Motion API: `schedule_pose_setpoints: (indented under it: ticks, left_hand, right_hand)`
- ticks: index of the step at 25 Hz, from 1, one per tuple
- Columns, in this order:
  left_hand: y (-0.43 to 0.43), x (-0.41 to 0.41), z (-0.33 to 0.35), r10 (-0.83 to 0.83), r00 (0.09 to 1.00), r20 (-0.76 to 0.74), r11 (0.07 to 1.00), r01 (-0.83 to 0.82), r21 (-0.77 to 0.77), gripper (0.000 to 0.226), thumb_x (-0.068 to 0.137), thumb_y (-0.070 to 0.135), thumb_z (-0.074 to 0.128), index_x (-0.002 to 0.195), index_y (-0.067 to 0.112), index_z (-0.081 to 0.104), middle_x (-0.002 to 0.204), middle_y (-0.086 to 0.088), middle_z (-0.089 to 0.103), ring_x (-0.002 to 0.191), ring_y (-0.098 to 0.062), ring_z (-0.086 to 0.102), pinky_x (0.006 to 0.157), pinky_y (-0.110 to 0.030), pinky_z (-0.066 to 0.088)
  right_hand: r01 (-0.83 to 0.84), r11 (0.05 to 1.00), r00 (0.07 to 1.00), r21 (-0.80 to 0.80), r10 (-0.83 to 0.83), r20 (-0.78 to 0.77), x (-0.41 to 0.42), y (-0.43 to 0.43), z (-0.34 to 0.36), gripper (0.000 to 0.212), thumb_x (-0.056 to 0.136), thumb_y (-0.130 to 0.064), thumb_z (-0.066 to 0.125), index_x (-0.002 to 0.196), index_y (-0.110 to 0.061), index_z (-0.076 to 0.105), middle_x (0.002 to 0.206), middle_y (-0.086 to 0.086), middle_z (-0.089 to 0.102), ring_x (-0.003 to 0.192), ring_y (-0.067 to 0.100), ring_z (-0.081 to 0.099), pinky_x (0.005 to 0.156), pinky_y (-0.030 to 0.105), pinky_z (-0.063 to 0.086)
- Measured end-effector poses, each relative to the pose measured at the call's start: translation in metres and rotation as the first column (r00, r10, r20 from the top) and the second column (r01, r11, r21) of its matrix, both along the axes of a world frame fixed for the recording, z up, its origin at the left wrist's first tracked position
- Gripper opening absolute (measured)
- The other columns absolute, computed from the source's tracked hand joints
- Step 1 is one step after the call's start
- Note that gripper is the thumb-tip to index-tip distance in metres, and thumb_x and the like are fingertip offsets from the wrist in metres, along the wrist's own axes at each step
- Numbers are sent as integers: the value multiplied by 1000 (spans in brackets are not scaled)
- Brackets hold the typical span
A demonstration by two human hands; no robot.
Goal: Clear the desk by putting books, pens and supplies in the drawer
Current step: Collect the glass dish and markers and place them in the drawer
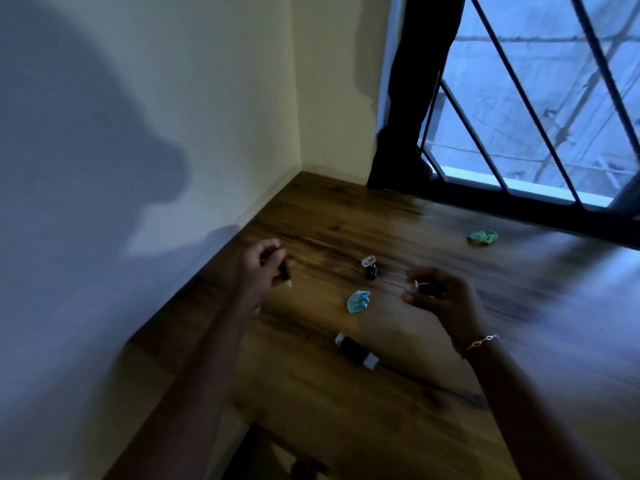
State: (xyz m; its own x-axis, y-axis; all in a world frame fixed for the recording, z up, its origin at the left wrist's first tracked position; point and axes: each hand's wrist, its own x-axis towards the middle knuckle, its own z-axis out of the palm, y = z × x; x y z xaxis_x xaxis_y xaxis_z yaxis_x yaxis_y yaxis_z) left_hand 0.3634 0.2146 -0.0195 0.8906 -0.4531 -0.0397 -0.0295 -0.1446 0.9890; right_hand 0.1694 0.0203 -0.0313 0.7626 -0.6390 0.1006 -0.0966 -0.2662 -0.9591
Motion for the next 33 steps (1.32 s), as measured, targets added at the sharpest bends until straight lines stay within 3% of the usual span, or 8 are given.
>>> schedule_pose_setpoints:
  ticks: [3,7,12,15,18,22,28,33]
  left_hand:
    - [-24,-39,8,-298,901,-315,866,117,-486,21,92,7,43,107,6,58,98,-11,68,98,-24,66,77,-33,56]
    - [-40,-64,12,-525,778,-345,701,166,-693,27,82,11,48,107,3,57,95,-9,71,93,-19,70,72,-26,58]
    - [-48,-64,9,-586,744,-323,642,183,-744,33,82,14,61,111,2,56,102,-12,69,101,-24,67,76,-29,57]
    - [-50,-63,7,-619,734,-280,612,227,-758,64,60,25,86,112,3,57,103,-11,70,104,-25,66,78,-31,57]
    - [-53,-66,6,-625,735,-262,602,241,-761,73,52,29,90,112,4,57,104,-11,70,105,-25,66,79,-31,57]
    - [-54,-71,4,-630,739,-241,592,256,-764,73,53,31,89,113,4,57,106,-12,68,106,-25,65,81,-31,57]
    - [-58,-72,0,-641,744,-189,545,267,-795,54,61,31,85,105,8,67,108,-12,69,107,-24,65,82,-29,55]
    - [-59,-76,0,-651,740,-171,520,271,-810,43,65,34,82,101,13,71,104,-9,70,104,-21,65,77,-27,55]
  right_hand:
    - [-61,991,995,115,52,81,2,17,2,34,69,8,70,87,-20,64,97,3,66,86,15,64,73,25,54]
    - [-89,988,985,123,69,160,5,36,9,36,68,6,71,86,-23,62,90,-2,66,77,3,65,68,21,54]
    - [-68,994,969,87,45,244,4,44,16,32,66,5,72,85,-19,63,83,0,66,71,2,63,65,17,53]
    - [-54,998,965,42,42,258,-1,45,19,28,66,-7,73,88,-21,63,88,-1,67,79,8,66,69,21,55]
    - [-35,999,970,3,33,239,-3,46,18,31,64,-22,72,93,-20,63,96,0,68,87,13,67,75,28,57]
    - [22,998,974,-57,-8,227,-1,47,18,31,71,-9,72,100,-13,61,103,2,66,92,12,66,79,33,57]
    - [115,987,958,-110,-80,276,3,51,22,34,68,-13,74,91,-30,57,95,-5,66,88,9,66,76,31,58]
    - [166,982,937,-92,-128,325,8,56,15,39,61,-26,78,94,-11,64,95,2,68,87,14,67,75,39,58]
